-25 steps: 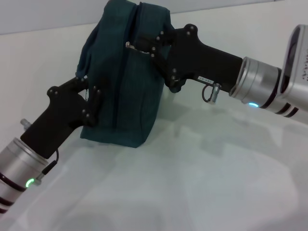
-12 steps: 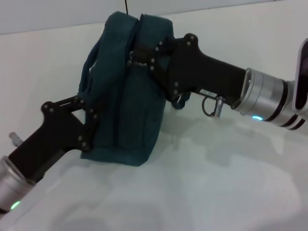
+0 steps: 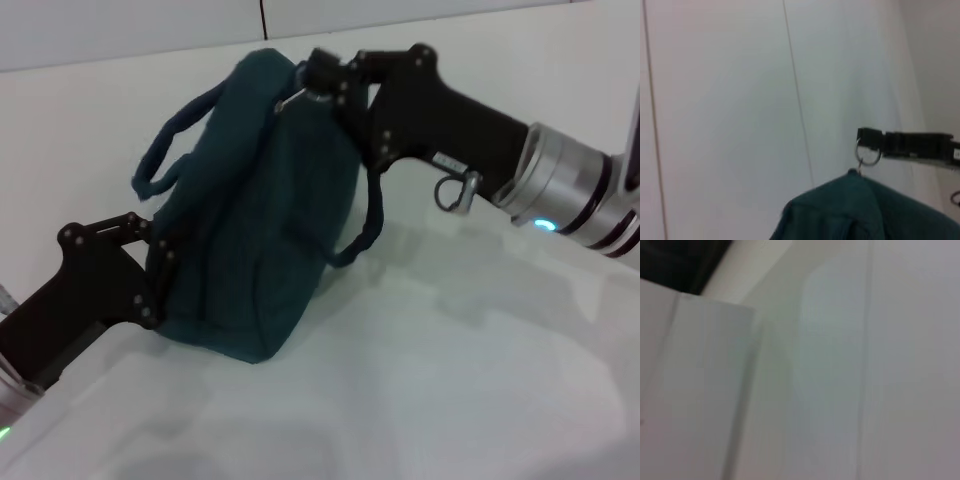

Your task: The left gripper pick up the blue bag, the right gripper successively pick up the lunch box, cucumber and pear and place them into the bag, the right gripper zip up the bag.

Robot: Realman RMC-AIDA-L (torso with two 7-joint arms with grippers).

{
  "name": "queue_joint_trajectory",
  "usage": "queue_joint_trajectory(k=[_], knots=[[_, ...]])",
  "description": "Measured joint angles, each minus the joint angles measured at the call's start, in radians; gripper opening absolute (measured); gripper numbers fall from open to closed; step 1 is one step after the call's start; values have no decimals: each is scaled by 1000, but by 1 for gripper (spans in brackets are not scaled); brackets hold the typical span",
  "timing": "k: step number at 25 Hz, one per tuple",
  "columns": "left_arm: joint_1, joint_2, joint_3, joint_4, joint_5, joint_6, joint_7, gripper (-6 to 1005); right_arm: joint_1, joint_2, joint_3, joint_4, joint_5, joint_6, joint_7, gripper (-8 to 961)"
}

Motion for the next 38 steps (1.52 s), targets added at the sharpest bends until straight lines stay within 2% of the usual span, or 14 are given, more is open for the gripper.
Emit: queue_joint_trajectory(k=[10,25,33,38], knots=[[-12,1,-6,-9,-15,-80,-45,54,-2,0,4,68,73,8,1,8],[-11,13,-2,-52,-32,-53,-134,90,-18,-4,55,138,99,11,-9,8],[-38,25,3,-73,-23,-25,-348,118,-11,-3,45,134,91,12,-8,7],[-16,18,-1,-79,-28,-12,-314,136,-10,-3,40,130,90,10,-6,7]])
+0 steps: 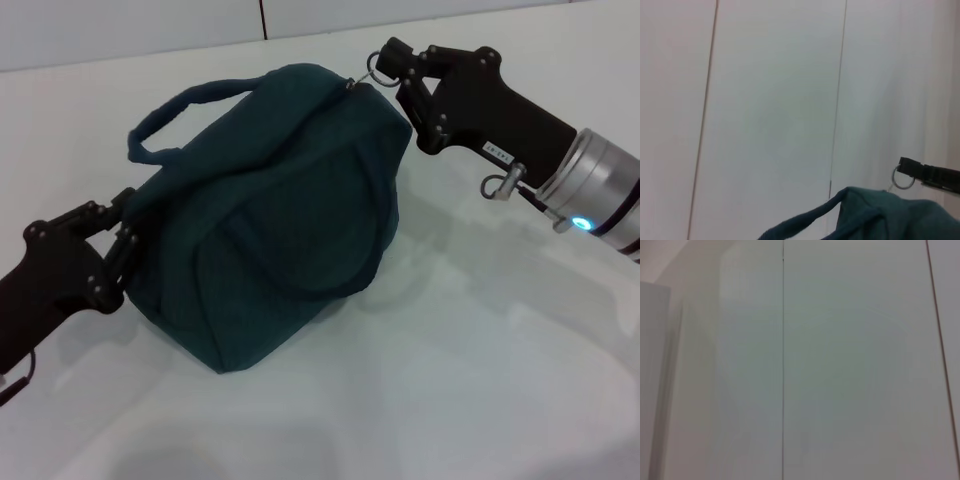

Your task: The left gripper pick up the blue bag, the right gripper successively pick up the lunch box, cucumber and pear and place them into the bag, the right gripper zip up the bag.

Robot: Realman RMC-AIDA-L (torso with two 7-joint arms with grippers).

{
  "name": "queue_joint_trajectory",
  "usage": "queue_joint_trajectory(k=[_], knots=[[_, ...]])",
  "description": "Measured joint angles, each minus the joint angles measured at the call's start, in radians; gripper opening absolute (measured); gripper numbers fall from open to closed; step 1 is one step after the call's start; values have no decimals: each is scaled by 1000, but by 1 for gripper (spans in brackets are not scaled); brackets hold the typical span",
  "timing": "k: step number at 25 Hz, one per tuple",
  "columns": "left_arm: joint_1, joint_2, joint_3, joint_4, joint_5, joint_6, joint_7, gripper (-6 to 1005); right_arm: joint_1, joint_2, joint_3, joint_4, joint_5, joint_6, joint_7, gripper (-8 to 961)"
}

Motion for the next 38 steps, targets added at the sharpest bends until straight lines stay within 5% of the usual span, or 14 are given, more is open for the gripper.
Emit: queue_joint_trajectory(k=[7,9,11,20,22,25,38], knots=[[32,0,-3,1,-38,132,-10,161,-1,1,-6,-1,-1,-4,1,7],[30,5,-4,1,-62,179,-39,386,-1,1,-8,-2,-1,-5,2,7],[12,13,-2,-3,-85,199,-90,462,-1,1,-9,-2,-1,-5,2,7],[-252,10,46,-216,-19,185,-389,720,0,0,-9,2,-1,-6,0,7],[-280,6,46,-245,7,182,-415,690,0,0,-9,2,-1,-5,-1,7],[-408,-1,47,-330,117,180,-541,646,0,-1,-7,0,-1,-6,-1,7],[-527,-15,47,-404,273,43,-702,640,11,-1,-1,-1,1,-4,-3,8]])
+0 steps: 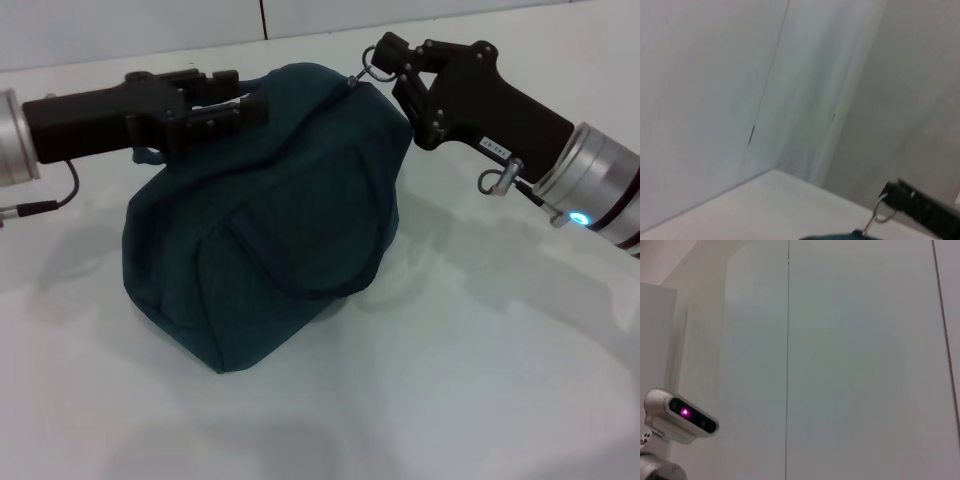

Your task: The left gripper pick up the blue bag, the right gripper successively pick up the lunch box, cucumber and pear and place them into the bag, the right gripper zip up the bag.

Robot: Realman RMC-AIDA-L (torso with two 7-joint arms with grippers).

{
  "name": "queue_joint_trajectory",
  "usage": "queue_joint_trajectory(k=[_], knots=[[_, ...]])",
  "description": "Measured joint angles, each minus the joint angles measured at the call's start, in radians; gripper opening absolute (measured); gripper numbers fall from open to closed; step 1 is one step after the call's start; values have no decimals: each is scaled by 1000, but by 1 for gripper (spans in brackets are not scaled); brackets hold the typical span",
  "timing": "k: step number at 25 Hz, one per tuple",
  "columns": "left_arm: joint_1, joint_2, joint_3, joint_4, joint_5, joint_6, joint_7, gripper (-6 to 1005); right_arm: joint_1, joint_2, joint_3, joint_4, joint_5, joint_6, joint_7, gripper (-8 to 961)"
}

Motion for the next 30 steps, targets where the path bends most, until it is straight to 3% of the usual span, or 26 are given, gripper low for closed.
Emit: queue_joint_trajectory(k=[4,12,23,28,30], knots=[[-8,0,0,1,21,-13,-10,638,3,0,1,-1,2,2,0,8],[-11,-1,0,3,36,-63,-13,531,12,0,2,2,1,6,-1,8],[-23,-2,0,52,99,-114,36,299,6,5,-6,6,5,5,7,8],[-12,-2,0,52,94,-113,46,130,-4,5,-2,7,5,3,8,8],[-8,-2,0,52,92,-112,54,115,-12,5,2,8,6,6,8,8]])
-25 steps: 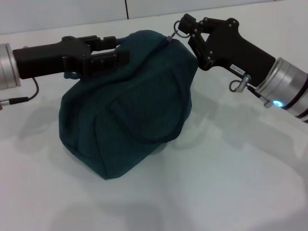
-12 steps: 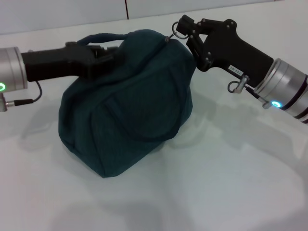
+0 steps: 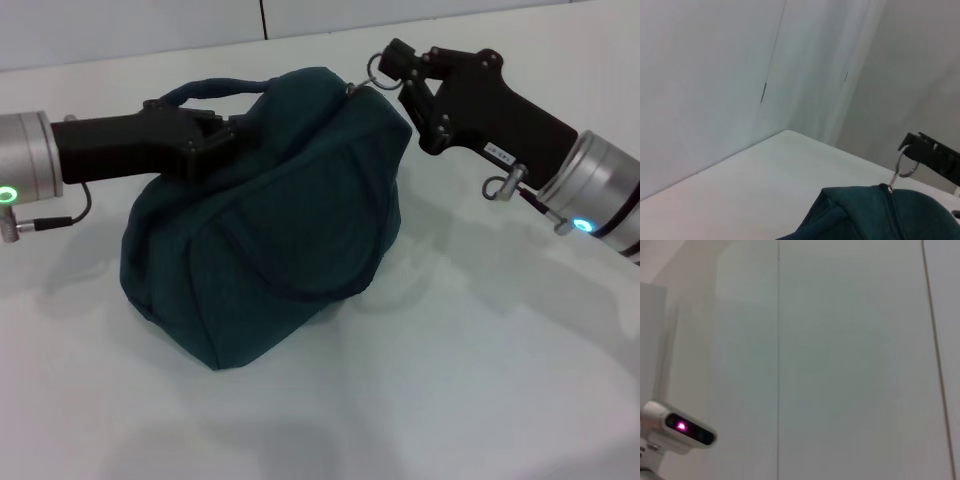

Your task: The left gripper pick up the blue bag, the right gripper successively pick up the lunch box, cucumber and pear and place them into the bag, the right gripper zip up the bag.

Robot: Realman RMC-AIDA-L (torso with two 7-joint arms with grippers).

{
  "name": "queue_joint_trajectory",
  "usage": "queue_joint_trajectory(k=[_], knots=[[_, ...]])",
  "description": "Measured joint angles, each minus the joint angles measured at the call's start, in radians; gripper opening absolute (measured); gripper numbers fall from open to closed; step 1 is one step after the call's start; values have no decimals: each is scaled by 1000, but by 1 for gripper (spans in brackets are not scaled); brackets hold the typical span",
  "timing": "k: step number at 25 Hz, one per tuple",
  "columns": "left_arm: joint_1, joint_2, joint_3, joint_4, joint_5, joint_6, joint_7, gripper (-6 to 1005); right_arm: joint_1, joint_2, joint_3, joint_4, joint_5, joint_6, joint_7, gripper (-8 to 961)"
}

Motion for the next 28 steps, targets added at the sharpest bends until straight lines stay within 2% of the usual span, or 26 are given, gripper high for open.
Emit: queue_joint_trajectory(k=[7,13,23,28], knots=[[23,0,0,0,0,8,60,64,-15,0,3,30,71,11,9,7],[26,0,0,0,3,9,71,59,-15,0,4,67,122,34,40,9],[34,1,0,0,-10,9,93,52,-11,-1,-7,74,124,102,90,14],[33,0,0,1,-10,9,96,48,-7,-8,-26,76,118,105,120,17]])
